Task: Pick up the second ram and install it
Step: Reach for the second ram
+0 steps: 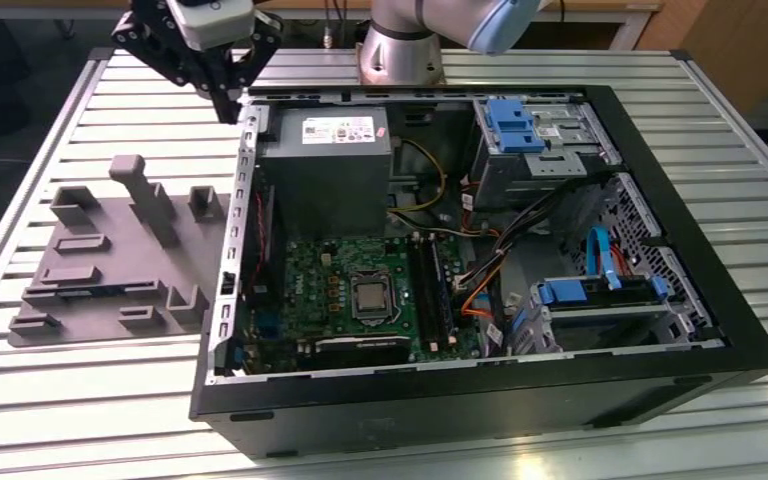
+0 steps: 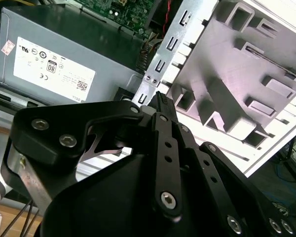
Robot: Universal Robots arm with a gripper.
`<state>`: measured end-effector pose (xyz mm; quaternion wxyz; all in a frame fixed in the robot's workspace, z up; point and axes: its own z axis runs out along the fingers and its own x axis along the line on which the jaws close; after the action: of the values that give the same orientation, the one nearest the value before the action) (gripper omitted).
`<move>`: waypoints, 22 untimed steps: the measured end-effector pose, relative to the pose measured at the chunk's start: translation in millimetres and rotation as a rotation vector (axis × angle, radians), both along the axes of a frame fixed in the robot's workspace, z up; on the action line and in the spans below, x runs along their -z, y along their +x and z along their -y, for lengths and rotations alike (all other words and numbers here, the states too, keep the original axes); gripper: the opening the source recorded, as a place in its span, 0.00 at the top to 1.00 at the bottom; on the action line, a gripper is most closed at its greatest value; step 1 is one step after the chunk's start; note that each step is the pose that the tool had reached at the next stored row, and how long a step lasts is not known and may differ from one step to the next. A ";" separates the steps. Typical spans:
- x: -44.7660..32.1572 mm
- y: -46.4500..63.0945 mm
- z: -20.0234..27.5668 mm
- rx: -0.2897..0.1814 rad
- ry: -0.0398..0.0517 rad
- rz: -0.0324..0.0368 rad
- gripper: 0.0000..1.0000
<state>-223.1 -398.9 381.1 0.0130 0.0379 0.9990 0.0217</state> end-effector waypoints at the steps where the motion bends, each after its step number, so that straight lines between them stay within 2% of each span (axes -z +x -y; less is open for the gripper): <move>1: 0.1 -0.7 0.0 0.000 0.0000 0.0000 0.89; 12: 0.1 -1.9 0.0 0.000 0.0001 0.0001 0.89; 22: 0.2 -11.1 0.0 0.000 0.0001 0.0001 0.89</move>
<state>-234.2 -399.0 381.0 0.0130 0.0378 0.9990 0.0217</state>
